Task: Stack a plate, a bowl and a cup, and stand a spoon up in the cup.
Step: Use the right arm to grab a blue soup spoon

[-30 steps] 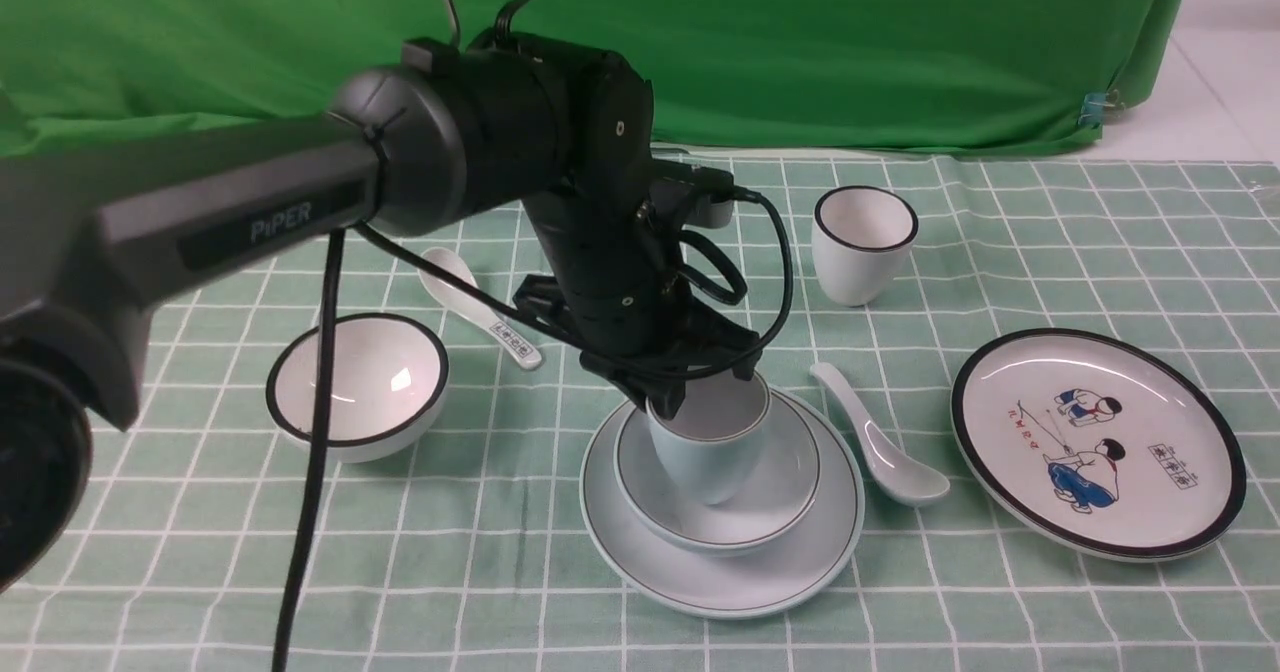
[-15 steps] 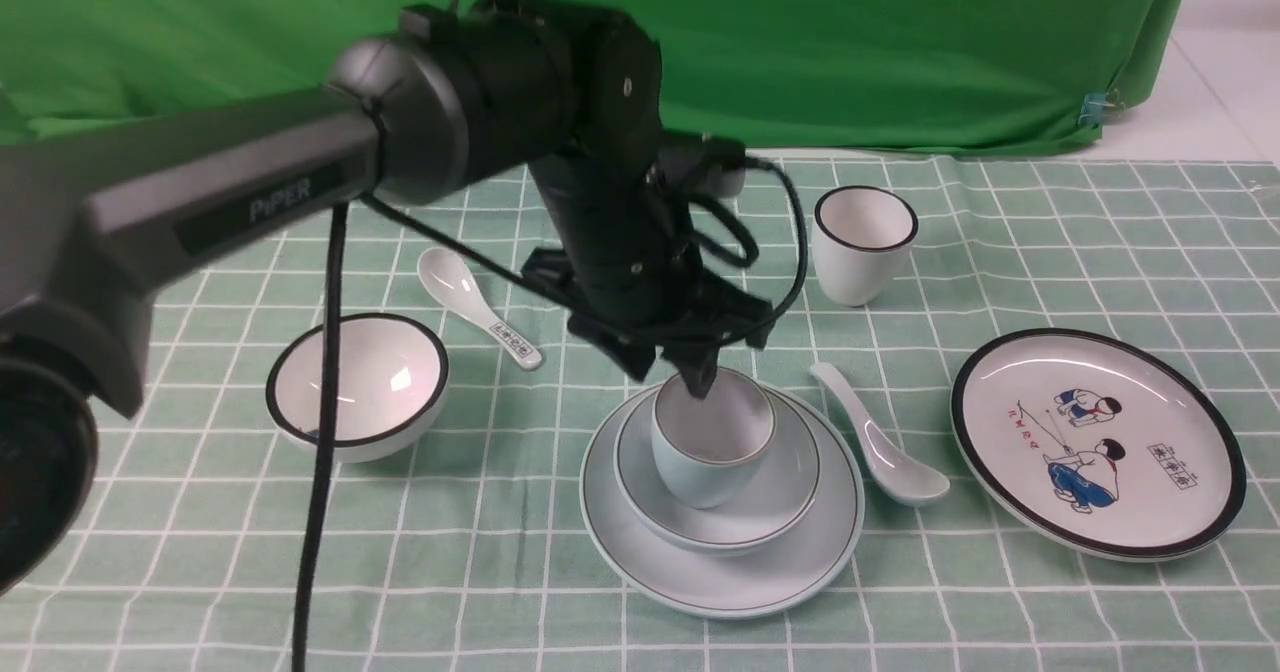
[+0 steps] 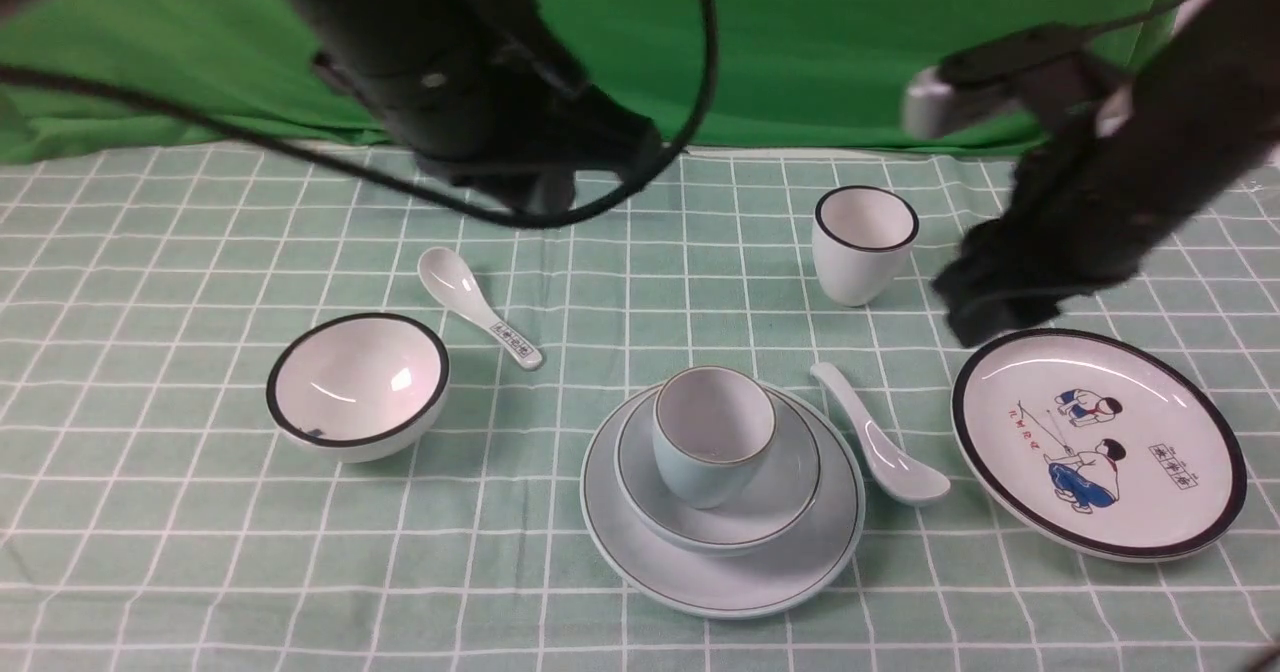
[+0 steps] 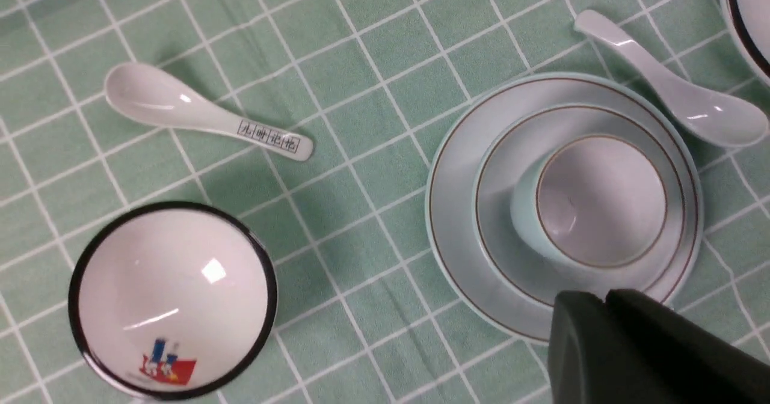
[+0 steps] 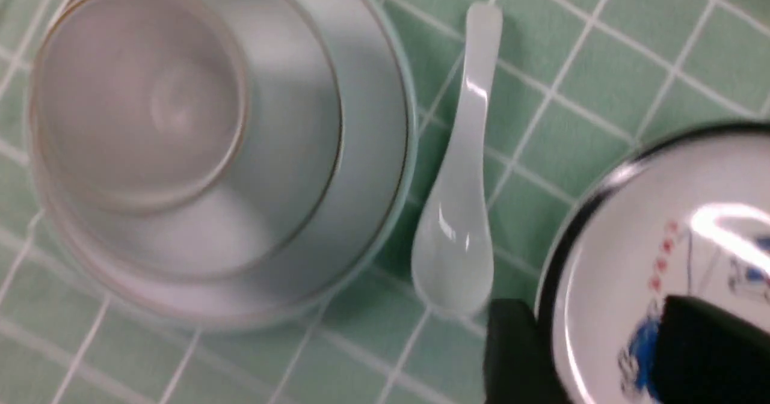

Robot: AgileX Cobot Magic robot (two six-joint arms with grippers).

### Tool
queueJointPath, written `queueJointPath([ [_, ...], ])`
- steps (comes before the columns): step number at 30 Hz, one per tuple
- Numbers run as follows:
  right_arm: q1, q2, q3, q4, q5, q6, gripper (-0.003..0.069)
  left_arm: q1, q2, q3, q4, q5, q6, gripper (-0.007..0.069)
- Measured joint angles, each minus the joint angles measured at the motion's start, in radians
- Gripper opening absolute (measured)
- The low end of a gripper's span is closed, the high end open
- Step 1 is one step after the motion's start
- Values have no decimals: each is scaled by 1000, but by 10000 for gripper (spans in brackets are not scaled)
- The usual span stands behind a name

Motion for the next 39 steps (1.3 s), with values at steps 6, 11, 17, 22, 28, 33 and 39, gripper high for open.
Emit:
queueJointPath([
  [6, 9, 224, -103, -14, -94, 51, 441, 0, -258, 316, 4, -137, -69, 9],
  [11, 20, 305, -144, -17, -115, 53, 444, 0, -370, 454, 12, -213, -113, 9],
  [17, 33, 407, -168, -17, -151, 104, 444, 0, -469, 539, 53, -235, -153, 9],
  [22, 36, 450, -168, -18, -177, 124, 429, 0, -480, 545, 58, -225, -158, 9],
  [28, 36, 463, -168, -18, -194, 129, 235, 0, -480, 545, 60, -220, -160, 9],
  [33, 36, 459, -168, -18, -195, 129, 177, 0, -480, 545, 60, -215, -168, 9],
  [39, 36, 299, -167, -18, -162, 128, 178, 0, -480, 545, 60, -216, -172, 9],
])
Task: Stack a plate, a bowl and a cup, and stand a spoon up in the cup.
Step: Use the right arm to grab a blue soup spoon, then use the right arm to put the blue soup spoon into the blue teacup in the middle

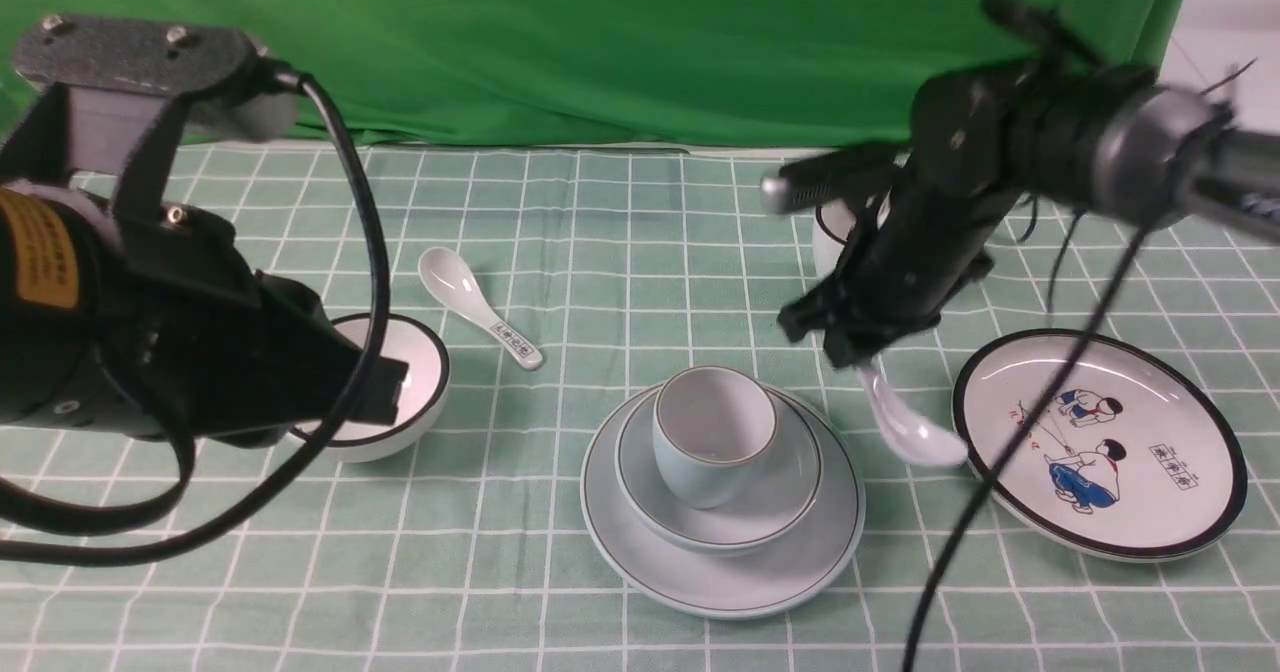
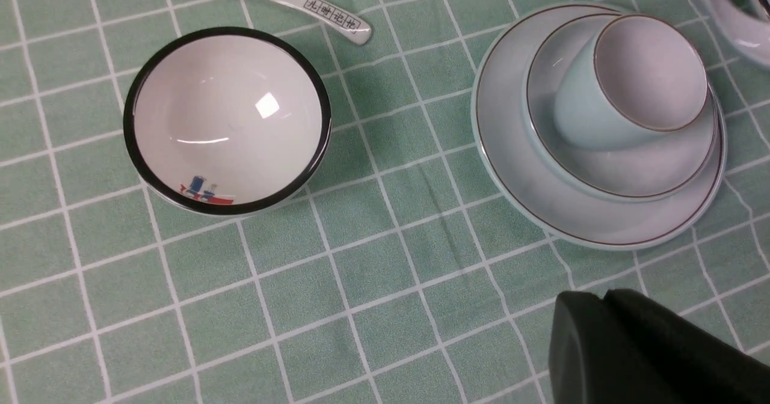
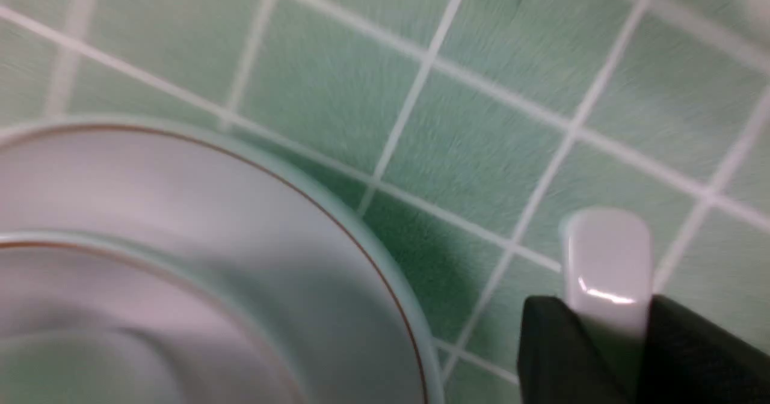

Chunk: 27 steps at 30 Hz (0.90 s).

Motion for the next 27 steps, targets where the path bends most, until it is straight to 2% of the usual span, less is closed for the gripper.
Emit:
queueJointPath([
  [5, 19, -210, 34, -3, -71, 1, 178, 0, 0, 0, 0, -25, 0, 9],
  [8, 60, -352, 145, -3, -259, 3, 178, 0, 0, 0, 0, -40, 0, 9],
  [11, 150, -516, 435, 1, -758, 56, 178, 0, 0, 0, 4, -50, 0, 9],
  [12, 159, -519, 466, 1, -784, 59, 178, 0, 0, 0, 5, -51, 0, 9],
  [14, 202, -533, 625, 1, -1088, 77, 178, 0, 0, 0, 18, -54, 0, 9],
  [16, 229, -520, 708, 1, -1282, 80, 178, 0, 0, 0, 31, -54, 0, 9],
  [19, 262, -481, 804, 1, -1489, 80, 178, 0, 0, 0, 46, -55, 0, 9],
  [22, 278, -425, 823, 1, -1579, 80, 178, 0, 0, 0, 50, -55, 0, 9],
  [27, 279, -349, 827, 2, -1630, 80, 178, 0, 0, 0, 52, -55, -2, 9],
])
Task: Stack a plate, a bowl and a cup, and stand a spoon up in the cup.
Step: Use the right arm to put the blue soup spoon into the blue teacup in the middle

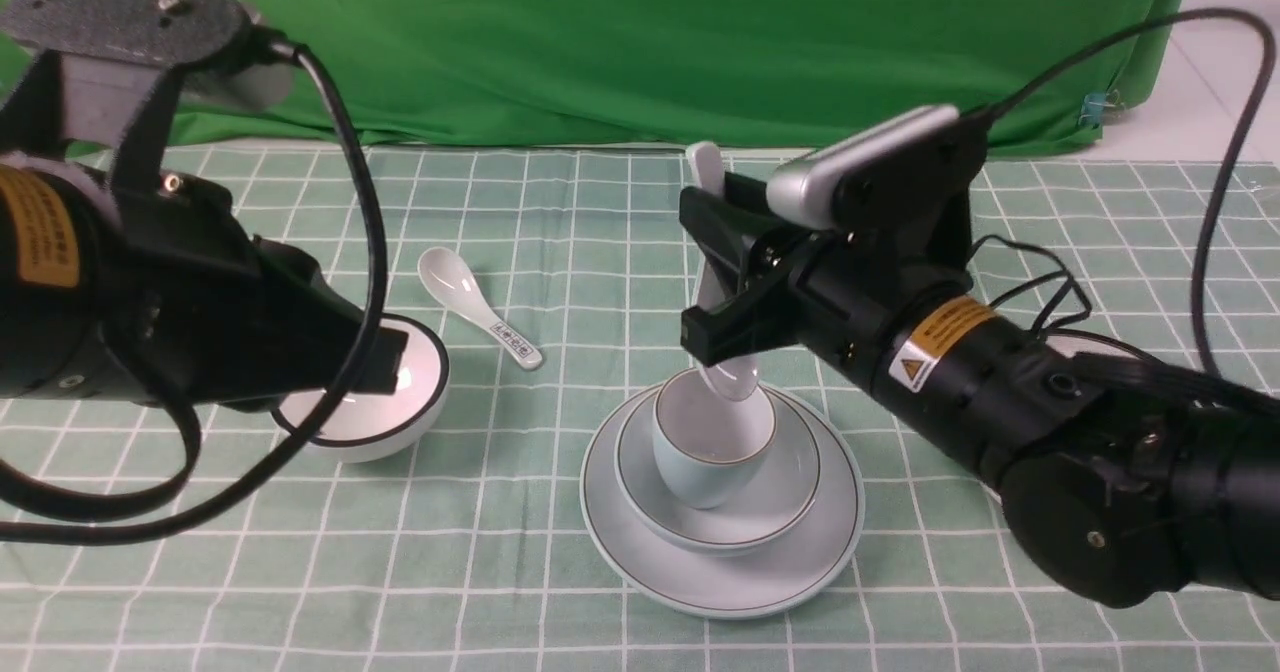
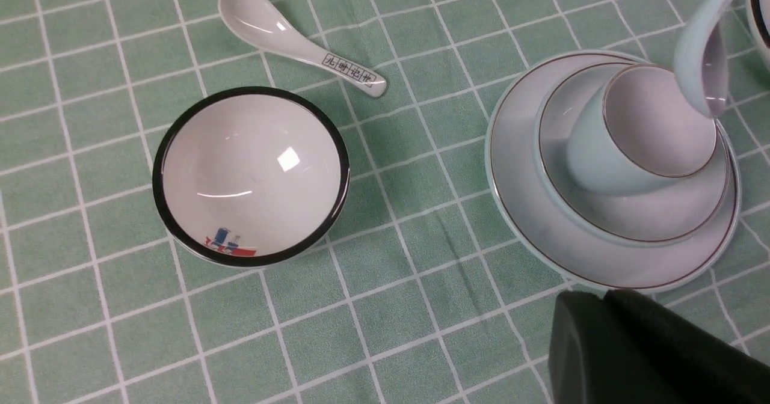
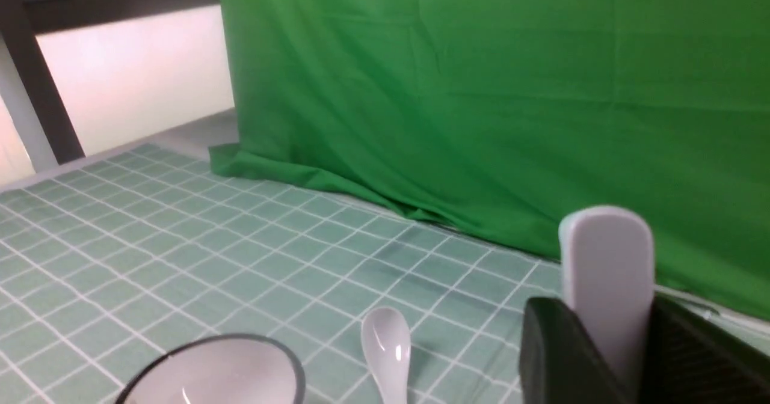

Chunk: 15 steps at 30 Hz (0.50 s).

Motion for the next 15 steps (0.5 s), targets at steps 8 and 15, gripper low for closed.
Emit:
queueJointPath([
  [8, 0, 97, 0, 2, -10, 0, 178, 0, 0, 0, 4, 0, -2, 9],
  [15, 6, 152, 0, 2, -11, 0, 178, 0, 0, 0, 9, 1, -2, 9],
])
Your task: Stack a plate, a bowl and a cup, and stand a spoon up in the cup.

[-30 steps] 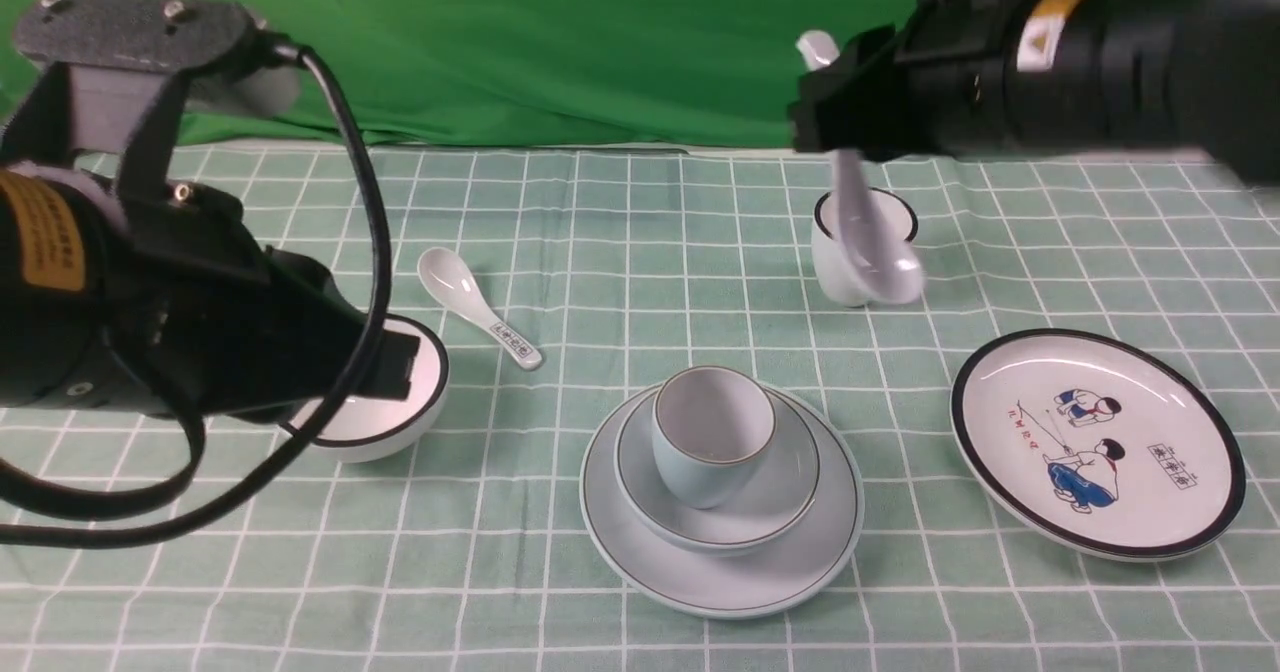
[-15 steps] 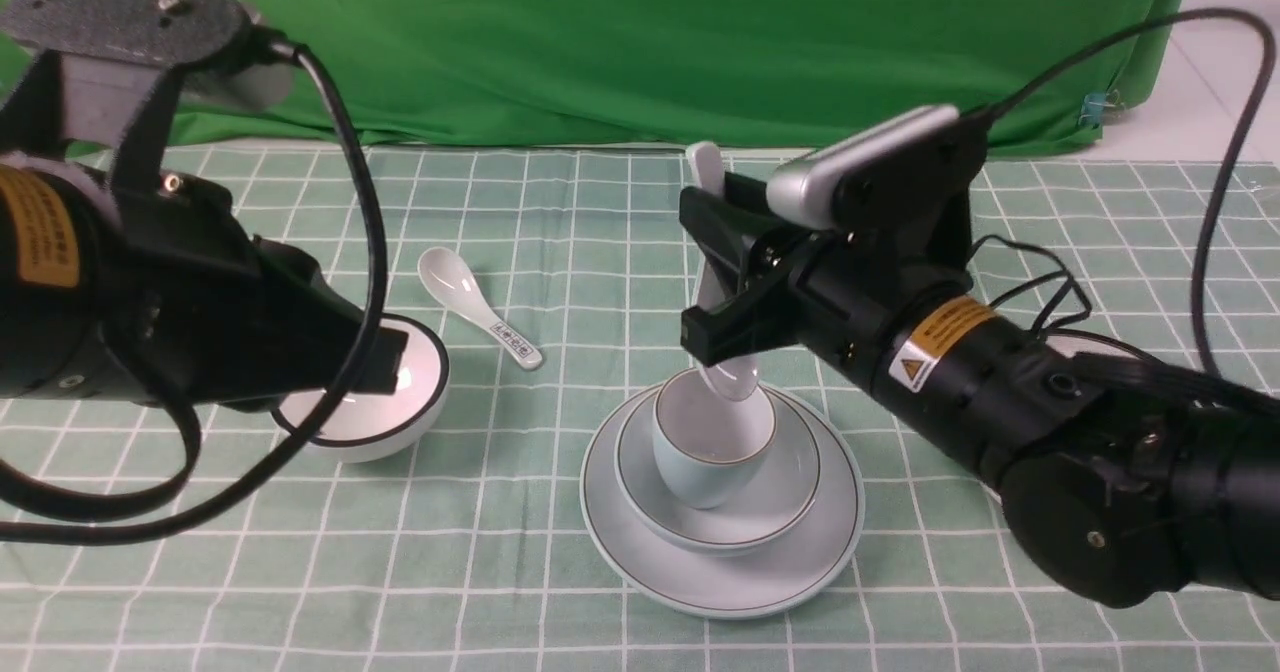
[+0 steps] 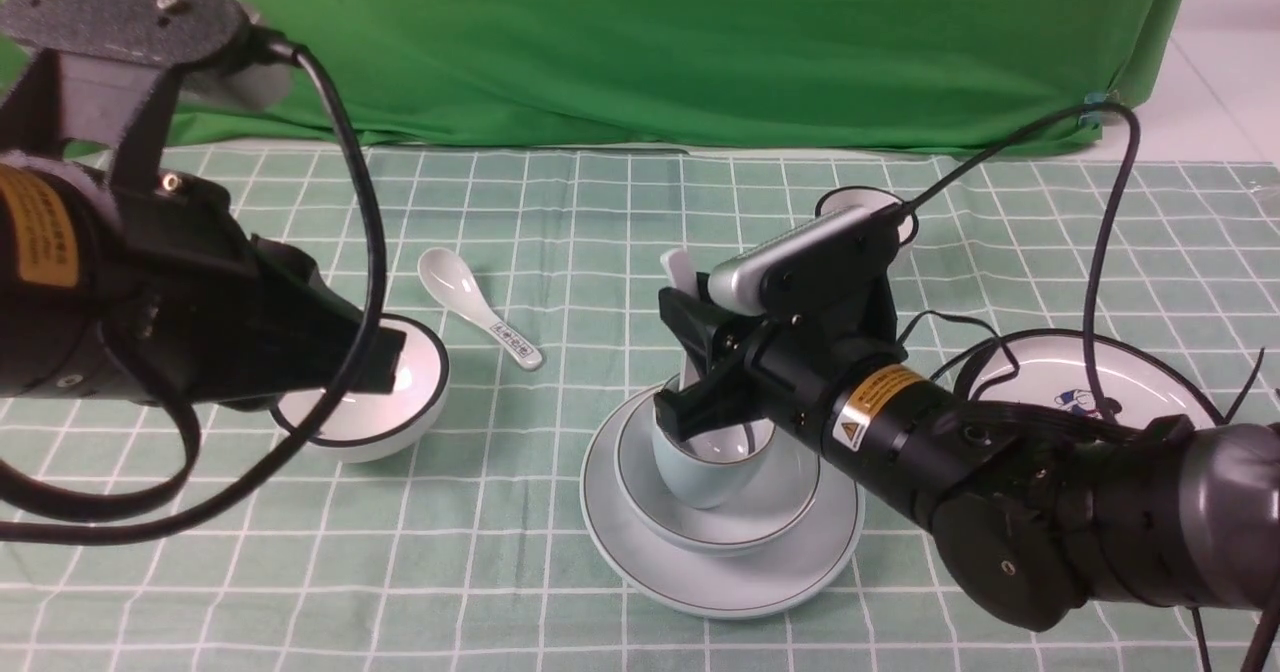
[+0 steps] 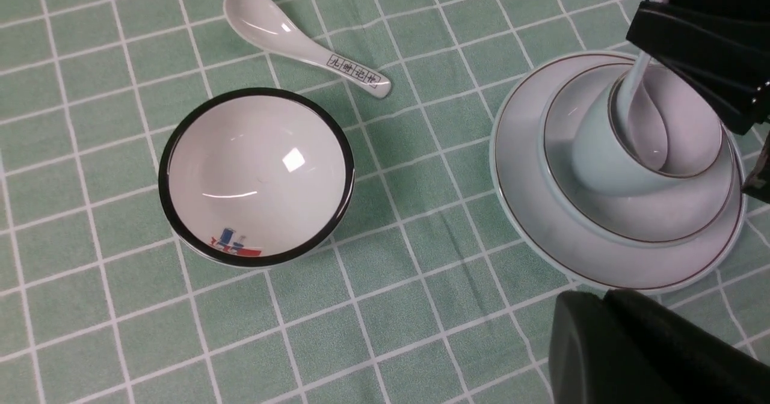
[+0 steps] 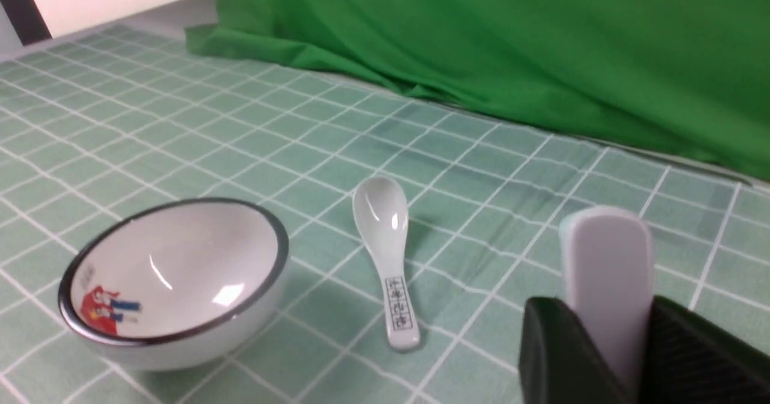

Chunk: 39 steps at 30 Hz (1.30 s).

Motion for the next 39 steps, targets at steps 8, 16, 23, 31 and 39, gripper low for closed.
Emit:
queueJointPath([
  [8, 0, 4, 0, 0, 43, 0, 297, 0, 0, 0, 2, 1, 0, 9],
  [16, 0, -177, 0, 1, 399, -76, 347, 0, 0, 0, 3, 25, -4, 9],
  [23, 0, -613, 1, 0, 939, -95, 163, 0, 0, 0, 8, 27, -38, 9],
  [31, 0, -1157, 1, -77, 1139, -48, 22, 0, -4, 3, 35, 17, -44, 9],
  [39, 0, -1509, 91, -467, 1272, 275, 22, 0, -131, 104, 35, -76, -46, 9],
])
